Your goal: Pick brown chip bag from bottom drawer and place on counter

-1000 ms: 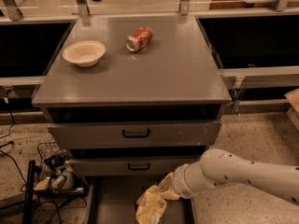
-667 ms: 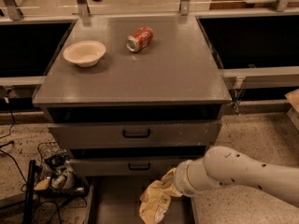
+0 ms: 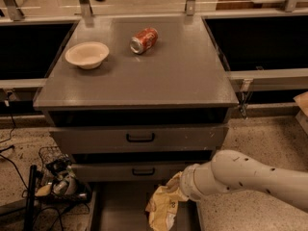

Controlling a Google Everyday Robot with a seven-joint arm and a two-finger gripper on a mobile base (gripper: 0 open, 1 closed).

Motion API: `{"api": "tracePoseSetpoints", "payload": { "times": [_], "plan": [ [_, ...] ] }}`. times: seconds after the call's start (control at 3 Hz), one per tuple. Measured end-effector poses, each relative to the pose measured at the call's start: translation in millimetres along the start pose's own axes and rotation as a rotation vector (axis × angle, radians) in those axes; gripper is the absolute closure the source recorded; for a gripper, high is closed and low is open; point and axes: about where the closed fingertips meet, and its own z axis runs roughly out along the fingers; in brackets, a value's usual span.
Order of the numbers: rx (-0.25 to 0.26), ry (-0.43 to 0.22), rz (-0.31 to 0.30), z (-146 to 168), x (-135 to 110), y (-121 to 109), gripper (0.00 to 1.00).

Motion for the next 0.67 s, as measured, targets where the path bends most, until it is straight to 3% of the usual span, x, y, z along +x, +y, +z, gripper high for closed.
{"api": "tracePoseSetpoints", "payload": {
  "times": [0.33,0.67],
  "plan": [
    [0.021,-0.008,-0.010,-20,-11,3,1.00],
    [0.122,0.003,-0.087,-80,-52,3,1.00]
  ]
}}
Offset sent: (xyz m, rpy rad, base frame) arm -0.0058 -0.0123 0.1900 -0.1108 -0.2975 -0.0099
